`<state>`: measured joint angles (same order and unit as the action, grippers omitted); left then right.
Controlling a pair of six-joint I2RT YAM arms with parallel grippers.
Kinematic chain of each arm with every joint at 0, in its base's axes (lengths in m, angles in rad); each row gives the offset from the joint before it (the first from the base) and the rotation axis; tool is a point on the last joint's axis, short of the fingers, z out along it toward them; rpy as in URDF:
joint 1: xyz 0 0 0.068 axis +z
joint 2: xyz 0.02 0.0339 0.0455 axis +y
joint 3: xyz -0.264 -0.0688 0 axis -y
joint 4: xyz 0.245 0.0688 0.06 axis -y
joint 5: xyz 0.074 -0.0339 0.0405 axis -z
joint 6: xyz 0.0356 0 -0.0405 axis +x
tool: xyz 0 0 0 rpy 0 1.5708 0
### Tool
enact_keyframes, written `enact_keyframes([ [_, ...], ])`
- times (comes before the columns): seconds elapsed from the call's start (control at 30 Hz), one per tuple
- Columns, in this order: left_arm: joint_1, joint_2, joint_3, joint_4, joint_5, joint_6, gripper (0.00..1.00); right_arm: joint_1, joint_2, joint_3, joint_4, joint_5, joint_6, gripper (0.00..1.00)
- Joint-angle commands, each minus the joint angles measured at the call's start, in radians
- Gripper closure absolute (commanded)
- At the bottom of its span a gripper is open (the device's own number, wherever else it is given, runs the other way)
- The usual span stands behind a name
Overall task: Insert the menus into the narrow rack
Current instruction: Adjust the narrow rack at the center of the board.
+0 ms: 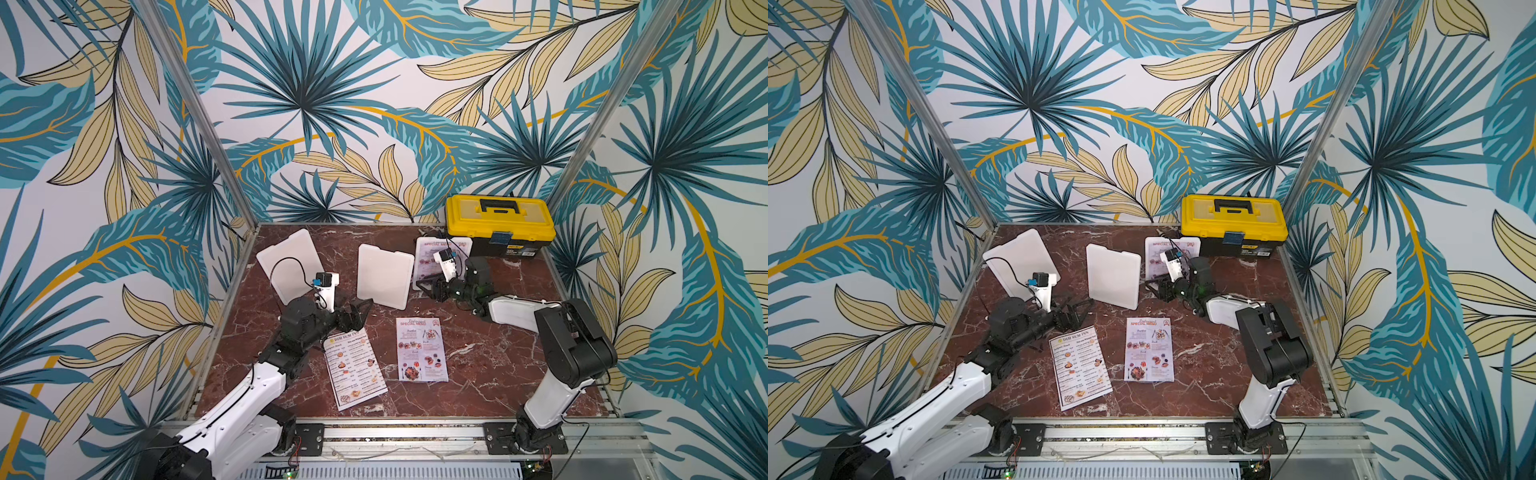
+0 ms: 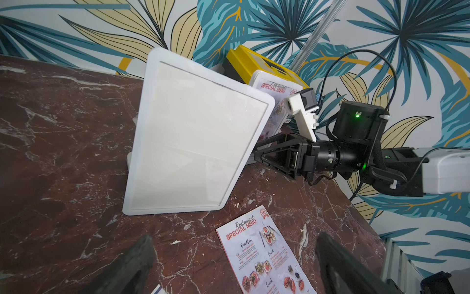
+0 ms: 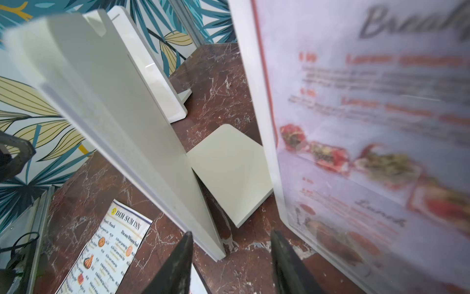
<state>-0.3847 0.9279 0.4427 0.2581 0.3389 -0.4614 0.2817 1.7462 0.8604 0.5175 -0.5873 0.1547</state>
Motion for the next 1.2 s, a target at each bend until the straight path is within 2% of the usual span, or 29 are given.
enact_keyframes([
  [0.0,-0.009,-0.028,-0.022,0.021,0.005,0.008,0.00,-0.001,-0.047,-0.072,0.089,0.004,0.044,0.49],
  [0.13,-0.012,-0.035,-0.027,0.022,-0.006,0.006,0.00,0.019,-0.079,-0.137,0.164,-0.029,0.063,0.48],
  [0.3,-0.014,-0.037,-0.027,0.027,-0.016,-0.006,0.01,0.111,-0.035,-0.075,0.090,0.017,0.047,0.48],
  [0.43,-0.013,-0.052,-0.035,0.027,-0.018,-0.010,0.01,0.142,0.031,0.007,0.004,0.110,0.061,0.48],
  [0.57,-0.014,-0.066,-0.044,0.027,-0.016,-0.011,0.01,0.140,0.079,0.071,-0.082,0.272,0.106,0.48],
  [0.73,-0.014,-0.069,-0.045,0.027,-0.011,-0.013,0.01,0.133,0.095,0.092,-0.120,0.372,0.141,0.48],
  [1.03,-0.021,-0.050,-0.048,0.027,-0.007,-0.013,0.00,0.110,0.078,0.087,-0.128,0.376,0.177,0.48],
  [1.17,-0.061,0.022,-0.031,0.027,-0.049,-0.030,0.03,0.111,0.014,0.027,-0.108,0.360,0.173,0.48],
])
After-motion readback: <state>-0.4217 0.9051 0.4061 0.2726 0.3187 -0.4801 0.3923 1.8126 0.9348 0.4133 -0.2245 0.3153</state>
